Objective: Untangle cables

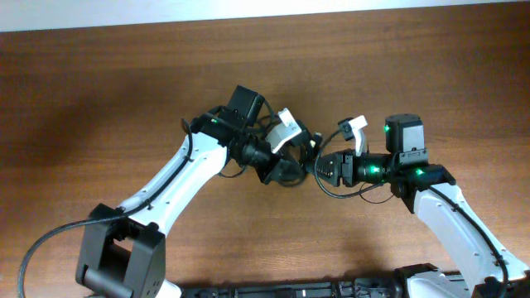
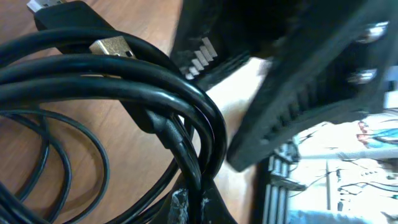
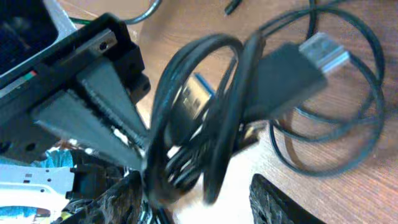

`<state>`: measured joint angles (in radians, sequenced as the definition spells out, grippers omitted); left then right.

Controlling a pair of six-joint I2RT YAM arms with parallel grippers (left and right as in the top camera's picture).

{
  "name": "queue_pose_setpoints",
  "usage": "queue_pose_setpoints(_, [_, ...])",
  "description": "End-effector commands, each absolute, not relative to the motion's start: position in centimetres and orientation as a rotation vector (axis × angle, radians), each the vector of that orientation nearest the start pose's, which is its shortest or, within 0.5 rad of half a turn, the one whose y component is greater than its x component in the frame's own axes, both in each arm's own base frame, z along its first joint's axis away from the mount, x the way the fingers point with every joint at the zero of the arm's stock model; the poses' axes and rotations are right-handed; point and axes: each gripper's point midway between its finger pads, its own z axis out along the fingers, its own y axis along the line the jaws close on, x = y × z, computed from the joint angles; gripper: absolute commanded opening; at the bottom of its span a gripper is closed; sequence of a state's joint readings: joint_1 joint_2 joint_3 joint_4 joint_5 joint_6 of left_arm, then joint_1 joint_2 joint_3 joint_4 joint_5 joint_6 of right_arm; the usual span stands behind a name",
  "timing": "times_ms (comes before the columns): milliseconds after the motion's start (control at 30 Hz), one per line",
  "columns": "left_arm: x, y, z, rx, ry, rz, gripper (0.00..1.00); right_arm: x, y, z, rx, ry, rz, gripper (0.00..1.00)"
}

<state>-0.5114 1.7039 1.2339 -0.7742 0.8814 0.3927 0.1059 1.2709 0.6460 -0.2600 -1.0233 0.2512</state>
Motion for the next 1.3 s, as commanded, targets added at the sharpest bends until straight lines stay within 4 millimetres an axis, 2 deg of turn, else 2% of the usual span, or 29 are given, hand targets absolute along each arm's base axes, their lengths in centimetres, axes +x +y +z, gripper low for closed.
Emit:
queue_pose_setpoints(0, [23.7, -30.4, 17.7, 1.320, 2.121, -1.439, 0.00, 26.0, 17.9, 14.9, -0.330, 2.290, 1.431, 0.49])
queue_pose_setpoints(67, [23.7, -30.4, 17.7, 1.318, 2.124, -1.440, 0.00, 26.2, 17.8, 14.8, -0.326, 2.292, 1.416, 0.23])
queue_pose_setpoints(133, [23.7, -30.4, 17.7, 1.318, 2.125, -1.440, 0.00, 26.2, 17.8, 14.7, -0.322, 2.296, 1.408, 0.08])
queue_pose_setpoints(167, [23.7, -30.4, 17.7, 1.318, 2.125, -1.440, 0.00, 26.5, 17.5, 14.4, -0.307, 2.309, 1.372, 0.04])
queue_pose_setpoints(233, [23.7, -30.3, 17.6, 1.315, 2.134, -1.439, 0.00, 27.1, 16.6, 13.1, -0.247, 2.369, 1.268, 0.04])
queue_pose_setpoints(367, [23.7, -29.7, 16.9, 1.304, 2.197, -1.397, 0.00, 27.4, 13.6, 9.3, -0.079, 2.553, 0.977, 0.04])
queue_pose_setpoints(467, [24.0, -28.5, 15.9, 1.276, 2.287, -1.334, 0.00, 27.5, 12.6, 8.5, -0.042, 2.586, 0.883, 0.04])
queue_pose_setpoints(500, [24.5, -27.6, 15.4, 1.246, 2.335, -1.296, 0.00, 27.8, 11.9, 8.1, 0.000, 2.598, 0.833, 0.04])
queue_pose_setpoints(533, [25.3, -26.2, 15.0, 1.198, 2.386, -1.241, 0.00, 28.1, 10.7, 7.4, 0.118, 2.631, 0.741, 0.04])
queue_pose_setpoints(600, [26.7, -24.1, 15.2, 1.113, 2.423, -1.181, 0.00, 28.2, 9.1, 6.6, 0.246, 2.658, 0.627, 0.04])
queue_pose_setpoints(667, [30.3, -18.6, 17.5, 0.887, 2.396, -1.078, 0.00, 28.2, 8.6, 6.4, 0.288, 2.663, 0.595, 0.04])
queue_pose_setpoints(733, [32.1, -15.5, 19.6, 0.758, 2.332, -1.051, 0.00, 28.2, 8.6, 6.4, 0.288, 2.664, 0.596, 0.04])
queue_pose_setpoints(800, [33.6, -13.3, 21.9, 0.626, 2.248, -1.096, 0.00, 28.2, 8.7, 6.4, 0.286, 2.664, 0.605, 0.04])
queue_pose_setpoints(867, [34.0, -12.7, 22.1, 0.591, 2.241, -1.099, 0.00, 28.2, 8.7, 6.4, 0.287, 2.665, 0.605, 0.04])
queue_pose_setpoints(900, [34.1, -12.6, 22.1, 0.591, 2.239, -1.090, 0.10, 28.2, 8.7, 6.4, 0.286, 2.665, 0.605, 0.04])
queue_pose_setpoints(967, [34.3, -12.5, 22.0, 0.590, 2.243, -1.076, 0.82, 28.1, 8.7, 6.4, 0.287, 2.665, 0.605, 0.04])
queue_pose_setpoints(1000, [34.2, -12.6, 22.0, 0.585, 2.246, -1.081, 0.88, 28.1, 8.7, 6.4, 0.286, 2.665, 0.605, 0.04])
queue_pose_setpoints(1133, [33.4, -14.8, 21.4, 0.674, 2.270, -1.068, 0.89, 28.1, 9.0, 6.5, 0.279, 2.665, 0.631, 0.04])
queue_pose_setpoints(1200, [32.9, -16.2, 19.4, 0.753, 2.351, -0.938, 0.88, 28.1, 9.0, 6.5, 0.279, 2.665, 0.631, 0.04])
queue_pose_setpoints(1233, [32.5, -17.3, 18.2, 0.815, 2.396, -0.861, 0.84, 28.1, 9.0, 6.5, 0.280, 2.666, 0.630, 0.04])
queue_pose_setpoints(1267, [32.0, -18.2, 17.2, 0.867, 2.425, -0.808, 0.74, 28.0, 9.0, 6.5, 0.280, 2.668, 0.630, 0.04])
